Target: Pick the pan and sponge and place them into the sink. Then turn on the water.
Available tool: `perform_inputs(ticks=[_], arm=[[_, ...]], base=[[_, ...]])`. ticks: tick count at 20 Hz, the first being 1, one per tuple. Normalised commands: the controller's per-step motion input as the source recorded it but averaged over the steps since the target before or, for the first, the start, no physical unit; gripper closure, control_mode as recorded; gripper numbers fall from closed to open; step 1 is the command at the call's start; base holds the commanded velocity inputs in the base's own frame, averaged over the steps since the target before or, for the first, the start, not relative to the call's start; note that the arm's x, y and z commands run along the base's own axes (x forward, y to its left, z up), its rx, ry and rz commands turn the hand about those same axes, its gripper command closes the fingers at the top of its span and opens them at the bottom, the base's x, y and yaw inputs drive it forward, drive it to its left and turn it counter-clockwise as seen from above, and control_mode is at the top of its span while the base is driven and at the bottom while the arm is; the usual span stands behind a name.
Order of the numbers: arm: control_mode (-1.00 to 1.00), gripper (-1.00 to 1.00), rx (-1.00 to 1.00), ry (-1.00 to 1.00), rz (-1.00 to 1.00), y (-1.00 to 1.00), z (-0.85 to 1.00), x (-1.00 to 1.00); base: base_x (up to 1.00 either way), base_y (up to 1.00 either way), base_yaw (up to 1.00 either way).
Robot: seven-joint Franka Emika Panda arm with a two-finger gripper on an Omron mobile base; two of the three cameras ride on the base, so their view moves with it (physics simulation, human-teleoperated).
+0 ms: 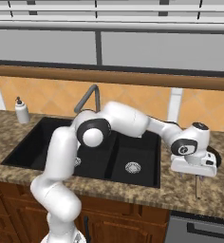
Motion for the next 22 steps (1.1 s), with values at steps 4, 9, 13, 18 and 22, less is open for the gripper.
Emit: perform_inputs(ticks=[4,9,13,18,22], arm=[[-1.0,-1.0,0.07,0.09,0.0,-0.2,-0.16,0.22],[-1.0,-1.0,0.09,0.07,0.0,-0.26,-0.1,0.25],[-1.0,-1.0,0.08,0.05,0.0,-0.21,-0.12,0.23],[-1.0,1.0,0.01,0.01,0.0,-0.03,-0.28,0.05],[-1.0,1.0,0.0,0.0,0.0,0.0,-0.33,0.0]], base=[[0.0,0.0,0.0],[0.0,0.0,0.0],[0.0,0.0,0.0],[0.0,0.0,0.0],[0.0,0.0,0.0]])
